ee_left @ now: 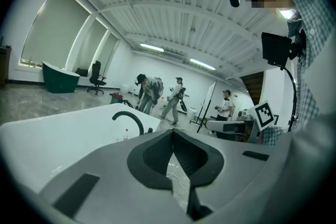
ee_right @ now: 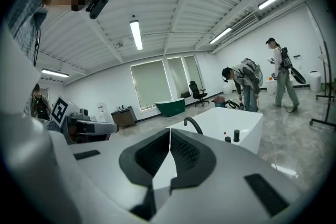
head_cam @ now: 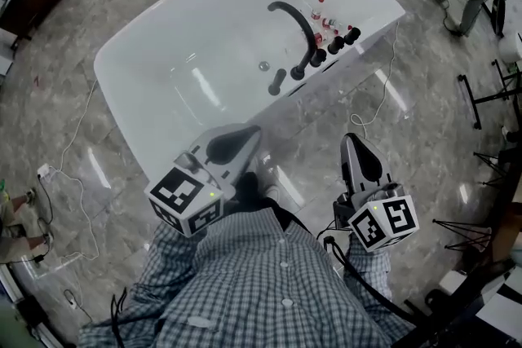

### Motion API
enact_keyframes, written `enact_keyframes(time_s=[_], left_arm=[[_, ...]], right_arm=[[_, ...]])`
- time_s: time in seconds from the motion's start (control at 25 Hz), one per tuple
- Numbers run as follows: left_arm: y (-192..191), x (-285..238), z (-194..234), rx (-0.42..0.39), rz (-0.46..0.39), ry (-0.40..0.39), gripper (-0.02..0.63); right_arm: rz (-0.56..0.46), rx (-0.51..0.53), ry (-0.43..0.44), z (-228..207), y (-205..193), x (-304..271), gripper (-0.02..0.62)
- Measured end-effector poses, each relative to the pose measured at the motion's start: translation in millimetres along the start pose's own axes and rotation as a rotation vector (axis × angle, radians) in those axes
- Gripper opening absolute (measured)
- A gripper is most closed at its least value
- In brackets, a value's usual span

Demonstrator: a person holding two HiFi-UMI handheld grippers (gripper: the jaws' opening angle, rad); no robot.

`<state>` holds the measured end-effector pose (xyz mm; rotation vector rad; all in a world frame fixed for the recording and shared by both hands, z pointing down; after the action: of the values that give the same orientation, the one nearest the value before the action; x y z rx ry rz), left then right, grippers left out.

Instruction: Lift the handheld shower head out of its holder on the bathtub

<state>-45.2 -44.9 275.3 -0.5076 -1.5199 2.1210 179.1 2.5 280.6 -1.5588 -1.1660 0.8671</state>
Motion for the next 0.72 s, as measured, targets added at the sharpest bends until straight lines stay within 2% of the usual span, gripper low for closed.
enact_keyframes(time_s=[0.2,0.44,0.6,0.72], left_arm=[[16.6,-28.1,33.4,-0.037,0.015,-0.054,-0.001],[21.3,-55.7,78.6,-0.132,0.044,-0.125,-0.001],[19.7,-60.0,103.5,-0.105,-0.005,-0.16,-0.001],[18.3,-58.3,122.6,-0.057,-0.064,-0.157,-0.001]], right_arm=[[-0.005,0.002,-0.028,-3.2,6.6,-39.3,0.018],[0.003,0.007,-0.055,-9.6,5.6,-91.2,0.018],[-0.001,0.016,-0.099,-12.6,1.1,-117.9,0.018],[0.003,0.019,-0.095,-12.6,-6.2,-137.7,0.018]])
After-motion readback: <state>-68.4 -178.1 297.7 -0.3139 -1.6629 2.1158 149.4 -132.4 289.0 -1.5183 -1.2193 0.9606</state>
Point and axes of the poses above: the fingertips, and each gripper's own axes: x backward along the fingers, z to its left, y out of its top, the point moved 6 cm from there along x, backward along the fingers, and after that the axes turned 15 degrees about -z, right-handed, at the moved point
